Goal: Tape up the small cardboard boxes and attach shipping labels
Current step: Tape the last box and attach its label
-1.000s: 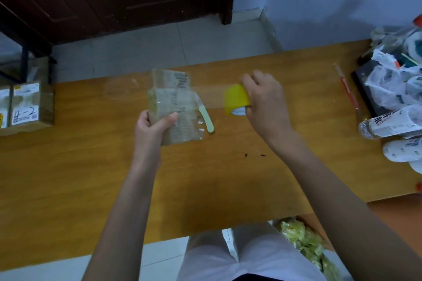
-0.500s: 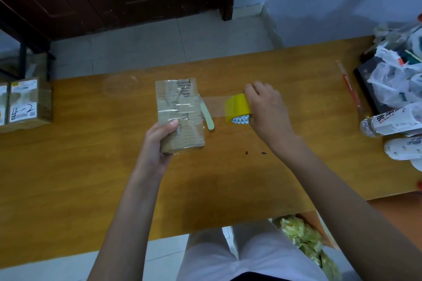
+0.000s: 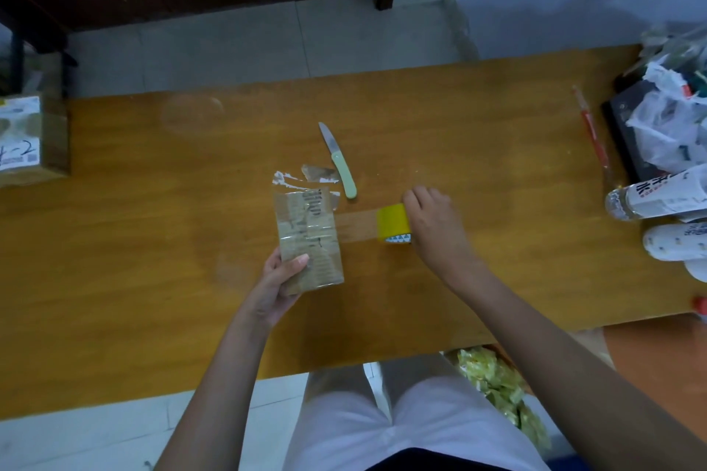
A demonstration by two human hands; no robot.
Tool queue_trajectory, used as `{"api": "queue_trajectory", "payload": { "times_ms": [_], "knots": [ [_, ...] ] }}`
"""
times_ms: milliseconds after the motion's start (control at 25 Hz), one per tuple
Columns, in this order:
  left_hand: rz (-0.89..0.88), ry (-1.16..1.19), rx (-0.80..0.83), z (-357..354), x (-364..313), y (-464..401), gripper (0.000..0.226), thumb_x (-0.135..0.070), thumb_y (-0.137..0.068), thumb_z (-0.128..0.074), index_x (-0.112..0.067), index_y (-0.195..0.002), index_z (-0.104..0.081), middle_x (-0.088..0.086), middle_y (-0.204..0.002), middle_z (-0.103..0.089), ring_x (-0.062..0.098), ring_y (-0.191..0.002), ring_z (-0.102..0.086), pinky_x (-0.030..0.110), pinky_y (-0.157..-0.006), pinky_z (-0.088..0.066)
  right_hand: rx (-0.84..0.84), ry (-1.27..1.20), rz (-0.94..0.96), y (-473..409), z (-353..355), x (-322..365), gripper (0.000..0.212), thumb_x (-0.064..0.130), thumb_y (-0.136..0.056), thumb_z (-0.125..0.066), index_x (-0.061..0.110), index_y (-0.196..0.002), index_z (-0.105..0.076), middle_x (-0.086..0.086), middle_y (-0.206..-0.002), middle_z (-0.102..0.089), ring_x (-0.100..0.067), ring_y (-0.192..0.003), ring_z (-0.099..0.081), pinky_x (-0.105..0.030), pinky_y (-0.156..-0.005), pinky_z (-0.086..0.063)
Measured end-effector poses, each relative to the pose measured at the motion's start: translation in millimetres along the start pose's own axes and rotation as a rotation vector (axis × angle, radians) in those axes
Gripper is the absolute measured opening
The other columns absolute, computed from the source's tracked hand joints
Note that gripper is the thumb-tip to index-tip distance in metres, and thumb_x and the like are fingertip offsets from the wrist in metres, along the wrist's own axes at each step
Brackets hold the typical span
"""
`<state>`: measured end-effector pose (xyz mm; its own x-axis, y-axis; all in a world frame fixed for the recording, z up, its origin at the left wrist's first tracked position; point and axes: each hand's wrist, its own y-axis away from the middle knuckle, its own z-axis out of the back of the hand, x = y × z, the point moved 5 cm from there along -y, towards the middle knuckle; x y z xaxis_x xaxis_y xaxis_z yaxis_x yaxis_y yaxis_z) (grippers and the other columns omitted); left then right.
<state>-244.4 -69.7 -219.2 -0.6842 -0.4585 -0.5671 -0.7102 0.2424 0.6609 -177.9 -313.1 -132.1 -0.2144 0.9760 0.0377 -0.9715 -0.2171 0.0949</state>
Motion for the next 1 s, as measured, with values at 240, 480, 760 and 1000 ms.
{"api": "queue_trajectory", "payload": {
  "times_ms": [240,480,760,1000],
  "knots": [
    [0.029,0.006,-0.033,10.1,18.9,-11.9,0.069,-0.012,-0.077,-0.072,-0.004,-0.139,-0.044,0.012,-0.119,-0.067,0.027,-0.107,-0.067,0.036,-0.079,-0.058,0.07,0.029,-0.015,4.2,-21.1,-3.5,0.034,-0.017,-0.068,-0.053,0.005,-0.094,-0.057,-0.013,-0.092,-0.056,-0.032,-0.084,-0.053,-0.037,-0.068,-0.035],
    [-0.107,-0.567,-0.346,14.7,10.4,-8.3,0.062,-0.05,-0.068,-0.081,-0.02,-0.118,-0.058,0.007,-0.125,-0.06,0.021,-0.105,-0.065,0.023,-0.072,-0.058,0.113,-0.001,-0.018,13.7,-29.7,-11.8,0.038,-0.008,-0.075,-0.055,0.008,-0.109,-0.055,-0.011,-0.104,-0.054,-0.031,-0.093,-0.051,-0.037,-0.076,-0.037],
    [-0.283,-1.052,-0.506,1.9,-15.9,4.0,0.066,-0.048,-0.078,-0.076,-0.009,-0.123,-0.048,0.004,-0.12,-0.041,0.019,-0.104,-0.048,0.031,-0.087,-0.047,0.147,-0.223,-0.103,25.9,-33.1,-25.6,0.056,0.0,-0.062,-0.071,0.01,-0.114,-0.053,-0.008,-0.111,-0.053,-0.029,-0.102,-0.051,-0.04,-0.073,-0.047],
    [-0.682,-1.387,-0.725,-66.8,-67.8,-34.0,0.029,-0.024,-0.099,-0.041,-0.002,-0.11,-0.057,0.013,-0.112,-0.057,0.028,-0.107,-0.051,0.035,-0.091,-0.039,0.143,-0.272,-0.114,27.1,-40.0,-32.9,0.056,-0.002,-0.06,-0.069,0.01,-0.112,-0.053,-0.009,-0.111,-0.054,-0.03,-0.101,-0.051,-0.04,-0.075,-0.048]
  ]
}}
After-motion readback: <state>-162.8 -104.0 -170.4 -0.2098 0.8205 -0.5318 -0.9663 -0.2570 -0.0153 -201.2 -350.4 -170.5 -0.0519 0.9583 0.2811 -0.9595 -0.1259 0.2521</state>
